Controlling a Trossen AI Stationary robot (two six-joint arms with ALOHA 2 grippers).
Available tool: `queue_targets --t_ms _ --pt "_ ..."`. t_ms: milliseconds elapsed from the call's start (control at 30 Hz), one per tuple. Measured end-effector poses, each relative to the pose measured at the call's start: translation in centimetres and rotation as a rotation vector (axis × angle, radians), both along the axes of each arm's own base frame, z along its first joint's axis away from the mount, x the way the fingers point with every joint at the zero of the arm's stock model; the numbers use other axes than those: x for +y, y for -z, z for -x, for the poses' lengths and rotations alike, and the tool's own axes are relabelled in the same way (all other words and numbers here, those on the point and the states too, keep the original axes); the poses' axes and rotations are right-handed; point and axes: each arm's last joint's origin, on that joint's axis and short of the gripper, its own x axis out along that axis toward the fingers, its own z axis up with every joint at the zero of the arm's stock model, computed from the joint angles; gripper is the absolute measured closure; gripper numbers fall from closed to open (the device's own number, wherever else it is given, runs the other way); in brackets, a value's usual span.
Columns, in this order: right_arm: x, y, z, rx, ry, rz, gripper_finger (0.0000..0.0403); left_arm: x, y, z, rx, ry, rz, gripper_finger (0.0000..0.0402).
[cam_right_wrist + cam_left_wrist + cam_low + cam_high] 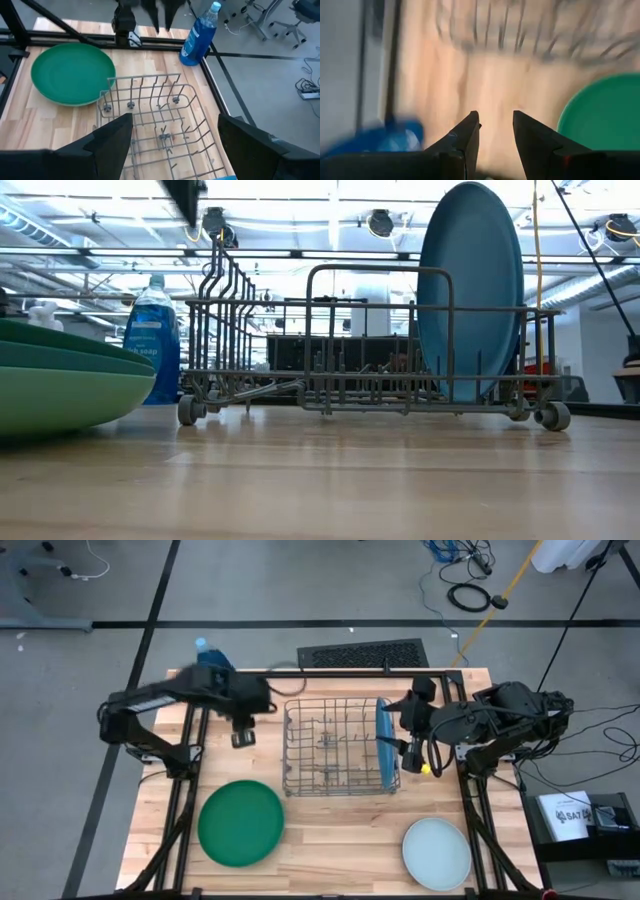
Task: Sort dishes
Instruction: Put the dark green plate into the dish rack
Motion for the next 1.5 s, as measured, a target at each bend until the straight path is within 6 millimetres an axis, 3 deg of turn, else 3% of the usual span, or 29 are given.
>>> queue_targets --t_ms 267,400,500,800,1033,1200,1500 --pt "0.2 0.4 0.3 0.050 -0.028 0.002 0.0117 -0.9 10.7 2.0 0.294 -0.191 0.132 0.0281" --pt "0.1 0.6 0.5 0.085 -0.031 0.018 0.0117 -1.9 14.1 2.7 0.293 -0.205 0.270 0.0281" --pt "0.0 0.8 0.7 0.115 -0.026 0.033 0.0117 -2.8 15.3 2.8 0.302 -0.224 0.350 0.0281" --pt "-1.1 1.2 0.6 0.157 0.048 0.053 0.0117 -5.8 15.3 3.2 0.296 -0.257 0.351 0.0281" --pt "-1.7 1.8 -0.9 0.155 0.135 0.074 0.0151 -9.7 12.8 3.2 -0.126 -0.239 0.248 0.0281" --pt "-2.1 1.3 -0.3 0.121 0.200 0.136 0.0215 -12.0 11.2 4.9 -0.322 -0.223 0.187 0.0281" --pt "-2.4 -0.9 4.1 0.010 0.179 0.094 0.0387 -15.6 11.1 6.0 -0.406 -0.122 0.205 0.0281"
